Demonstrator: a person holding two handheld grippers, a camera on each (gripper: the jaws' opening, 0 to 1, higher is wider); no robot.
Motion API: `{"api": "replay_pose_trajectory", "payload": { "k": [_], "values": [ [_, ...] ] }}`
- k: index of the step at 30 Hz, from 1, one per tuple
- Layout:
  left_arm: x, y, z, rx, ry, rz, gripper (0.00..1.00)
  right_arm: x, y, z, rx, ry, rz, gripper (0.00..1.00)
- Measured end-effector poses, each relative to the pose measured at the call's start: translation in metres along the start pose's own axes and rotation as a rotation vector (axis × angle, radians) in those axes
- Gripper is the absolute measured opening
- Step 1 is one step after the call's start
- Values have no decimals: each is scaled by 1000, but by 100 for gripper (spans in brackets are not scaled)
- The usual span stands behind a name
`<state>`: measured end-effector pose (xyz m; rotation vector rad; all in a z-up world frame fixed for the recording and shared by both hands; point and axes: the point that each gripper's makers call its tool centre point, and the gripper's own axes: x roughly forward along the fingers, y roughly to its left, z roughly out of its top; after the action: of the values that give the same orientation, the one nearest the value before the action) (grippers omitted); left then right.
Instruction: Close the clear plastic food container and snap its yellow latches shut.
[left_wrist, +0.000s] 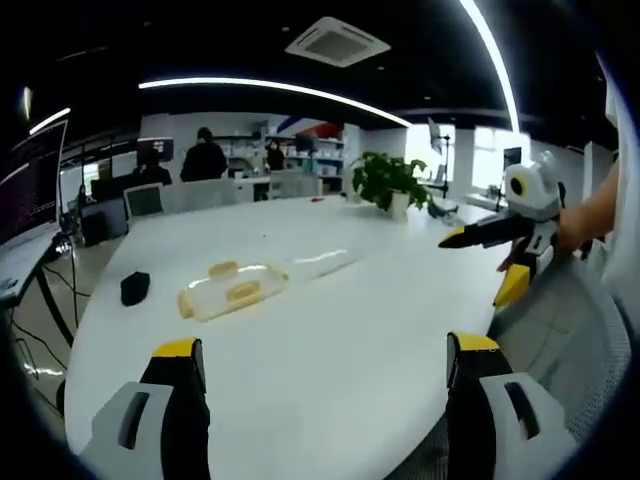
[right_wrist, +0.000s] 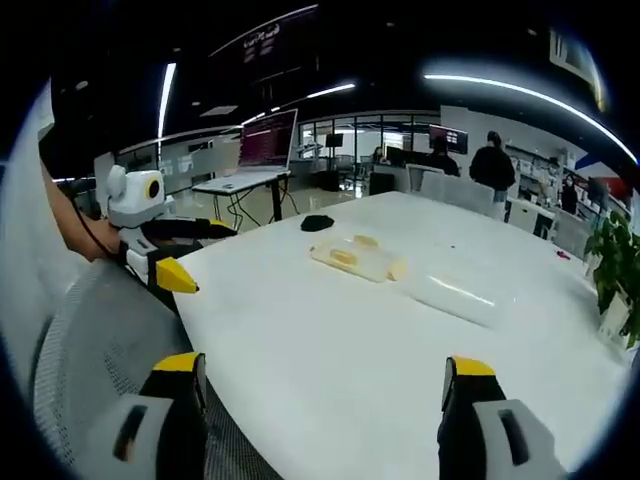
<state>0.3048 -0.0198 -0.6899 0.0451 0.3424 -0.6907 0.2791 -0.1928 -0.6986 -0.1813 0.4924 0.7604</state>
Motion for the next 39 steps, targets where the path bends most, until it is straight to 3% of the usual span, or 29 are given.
{"api": "replay_pose_trajectory", "payload": {
  "k": [21,28,39],
  "values": [
    [-2,8,-4,-31,17,27,97,2,3,-5,-8,29,4,98],
    [-2,0,-9,-9,36,2,95,2,8,-11,-38,48,3,98],
    [-3,3,-11,-5,48,18,93,1,6,-9,-18,43,4,96]
  ]
}}
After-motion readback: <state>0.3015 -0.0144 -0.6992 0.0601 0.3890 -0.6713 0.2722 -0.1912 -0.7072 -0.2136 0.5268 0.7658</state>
